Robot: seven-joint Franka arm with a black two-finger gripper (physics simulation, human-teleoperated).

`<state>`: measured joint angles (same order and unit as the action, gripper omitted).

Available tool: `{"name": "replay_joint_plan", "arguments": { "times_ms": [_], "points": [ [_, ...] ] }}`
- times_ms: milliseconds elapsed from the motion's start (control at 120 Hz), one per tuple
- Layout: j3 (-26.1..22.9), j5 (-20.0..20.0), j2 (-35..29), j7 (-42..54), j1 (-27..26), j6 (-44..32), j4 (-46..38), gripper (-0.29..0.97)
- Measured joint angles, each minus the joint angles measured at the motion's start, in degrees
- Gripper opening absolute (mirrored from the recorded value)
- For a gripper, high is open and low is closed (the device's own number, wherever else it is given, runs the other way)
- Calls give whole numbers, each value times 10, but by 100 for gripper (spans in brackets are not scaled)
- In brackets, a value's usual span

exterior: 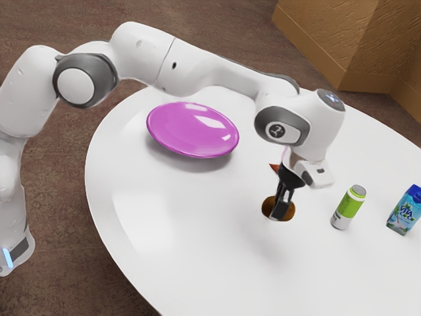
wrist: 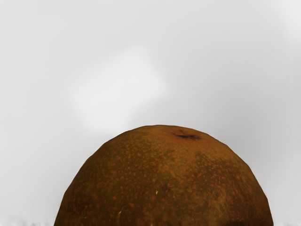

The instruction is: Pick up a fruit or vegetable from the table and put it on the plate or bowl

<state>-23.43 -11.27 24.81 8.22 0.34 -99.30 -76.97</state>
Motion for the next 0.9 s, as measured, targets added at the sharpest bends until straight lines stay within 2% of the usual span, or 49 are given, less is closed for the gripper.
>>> {"name": "replay_joint_plan", "arguments": {
  "times_ms": [183, 358, 483, 708, 800, 900],
  "points": [
    [54, -6, -68, -4, 4, 53, 1, 36],
    [103, 5, -121, -6, 5, 89, -55, 36],
    [127, 10, -136, -6, 5, 100, -74, 36],
    [250, 31, -159, 15, 6, 99, -92, 36],
    [306, 44, -213, 30, 6, 80, -172, 36],
    [337, 50, -244, 48, 32, 61, -221, 36]
  ]
}}
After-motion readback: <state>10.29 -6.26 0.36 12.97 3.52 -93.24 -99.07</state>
